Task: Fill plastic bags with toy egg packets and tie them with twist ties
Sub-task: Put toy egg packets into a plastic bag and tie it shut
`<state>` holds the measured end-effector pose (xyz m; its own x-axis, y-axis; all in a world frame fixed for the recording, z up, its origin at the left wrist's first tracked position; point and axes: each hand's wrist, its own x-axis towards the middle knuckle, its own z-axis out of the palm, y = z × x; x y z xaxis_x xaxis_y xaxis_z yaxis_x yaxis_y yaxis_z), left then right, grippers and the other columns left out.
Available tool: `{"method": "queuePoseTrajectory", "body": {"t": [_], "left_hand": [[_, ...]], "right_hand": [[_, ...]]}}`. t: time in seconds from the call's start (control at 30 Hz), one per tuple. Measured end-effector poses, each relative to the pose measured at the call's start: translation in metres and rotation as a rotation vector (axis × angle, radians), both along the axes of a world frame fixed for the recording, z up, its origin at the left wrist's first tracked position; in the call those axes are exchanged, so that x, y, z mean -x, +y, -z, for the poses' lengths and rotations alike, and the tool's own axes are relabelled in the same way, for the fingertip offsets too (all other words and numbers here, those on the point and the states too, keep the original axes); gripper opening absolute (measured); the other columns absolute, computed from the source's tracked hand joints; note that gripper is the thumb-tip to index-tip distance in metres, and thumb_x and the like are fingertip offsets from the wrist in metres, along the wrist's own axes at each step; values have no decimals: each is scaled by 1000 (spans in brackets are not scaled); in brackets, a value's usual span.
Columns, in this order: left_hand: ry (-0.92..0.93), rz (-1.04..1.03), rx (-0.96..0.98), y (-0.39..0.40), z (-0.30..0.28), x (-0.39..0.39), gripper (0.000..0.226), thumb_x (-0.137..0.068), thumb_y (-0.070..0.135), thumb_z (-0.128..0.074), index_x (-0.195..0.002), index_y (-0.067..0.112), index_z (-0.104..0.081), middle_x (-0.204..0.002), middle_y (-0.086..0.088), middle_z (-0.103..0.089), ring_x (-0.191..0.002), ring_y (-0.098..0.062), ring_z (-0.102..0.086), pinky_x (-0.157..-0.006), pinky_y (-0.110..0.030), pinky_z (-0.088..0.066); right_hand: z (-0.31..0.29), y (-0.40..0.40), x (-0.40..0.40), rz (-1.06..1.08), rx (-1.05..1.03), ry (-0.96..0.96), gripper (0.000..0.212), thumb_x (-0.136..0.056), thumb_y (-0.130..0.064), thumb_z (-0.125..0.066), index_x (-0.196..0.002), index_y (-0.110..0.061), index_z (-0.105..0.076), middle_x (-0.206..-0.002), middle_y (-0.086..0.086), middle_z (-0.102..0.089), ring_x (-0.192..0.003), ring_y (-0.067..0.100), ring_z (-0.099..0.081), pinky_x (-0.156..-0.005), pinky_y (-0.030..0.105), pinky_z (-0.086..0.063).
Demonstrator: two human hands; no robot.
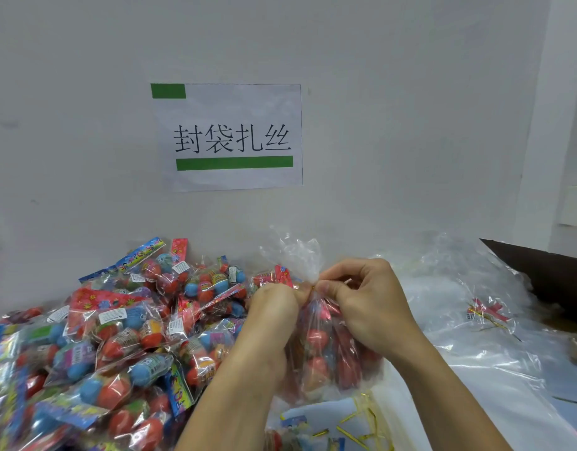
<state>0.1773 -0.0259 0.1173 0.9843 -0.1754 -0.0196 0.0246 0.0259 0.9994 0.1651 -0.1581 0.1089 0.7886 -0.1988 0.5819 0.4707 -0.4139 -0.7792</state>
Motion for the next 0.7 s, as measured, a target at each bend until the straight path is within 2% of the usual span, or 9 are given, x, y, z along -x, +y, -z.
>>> {"method": "queuePoseTrajectory", "body": {"t": [0.03,0.1,0.17,0.3,0.43,0.5,0.57,0.63,0.7], "left_hand": [[47,30,5,0,-1,1,23,-99,7,-53,-101,-6,-72,-104,-23,-71,-83,-21,-65,-78,-33,-56],[92,81,41,-3,-3,4,43,-91,-1,-48,-55,6,-73,-60,-11,-67,-45,-14,-62,-43,-18,-48],[84,95,55,-3,-1,5,52,-86,-1,-46,-40,10,-66,-47,-5,-60,-32,-11,-54,-32,-13,-37],[71,54,103,-2,2,-1,47,-86,6,-51,-41,13,-66,-50,-3,-62,-35,-11,-56,-33,-15,-38],[56,-10,145,-5,8,-5,39,-88,12,-56,-51,12,-70,-62,-9,-65,-53,-19,-62,-61,-29,-48],[-27,-48,145,-8,11,-7,23,-90,13,-58,-72,4,-70,-71,-12,-64,-63,-21,-63,-66,-36,-47],[-160,-110,142,-10,14,-11,15,-92,16,-62,-85,3,-66,-74,-5,-66,-66,-13,-66,-64,-31,-50],[-330,-182,98,-8,13,-10,9,-92,18,-67,-84,16,-69,-75,7,-70,-71,-6,-66,-65,-22,-50],[-464,-162,44,-4,12,-10,14,-92,15,-67,-82,23,-73,-80,9,-73,-80,-5,-68,-69,-21,-53]], "right_hand": [[0,1,0,-1,10,-12,36,-80,5,-76,-59,-24,-71,-61,-12,-68,-54,0,-58,-58,13,-45],[0,1,1,-5,34,-28,39,-79,6,-76,-58,-26,-69,-62,-13,-68,-56,-1,-59,-59,12,-46],[0,2,2,-8,49,-35,40,-79,7,-76,-58,-27,-69,-63,-12,-69,-57,-1,-60,-61,14,-47],[1,3,2,-25,24,-44,37,-80,9,-74,-60,-22,-71,-63,-8,-69,-59,3,-61,-61,18,-48],[-1,4,3,-31,-7,-31,36,-81,6,-74,-60,-23,-72,-64,-6,-70,-60,8,-64,-61,19,-51],[-2,2,4,-19,-42,-18,36,-81,5,-74,-58,-22,-72,-63,-5,-71,-60,8,-63,-59,18,-51],[-3,-2,5,-11,-91,3,34,-82,4,-73,-57,-20,-73,-61,-3,-70,-58,8,-62,-57,18,-50],[-3,-6,5,-5,-130,18,32,-83,3,-73,-58,-17,-74,-59,0,-69,-56,9,-60,-54,18,-48],[-3,-8,5,3,-149,28,28,-84,2,-73,-61,-14,-75,-62,9,-70,-57,11,-61,-55,20,-50]]}}
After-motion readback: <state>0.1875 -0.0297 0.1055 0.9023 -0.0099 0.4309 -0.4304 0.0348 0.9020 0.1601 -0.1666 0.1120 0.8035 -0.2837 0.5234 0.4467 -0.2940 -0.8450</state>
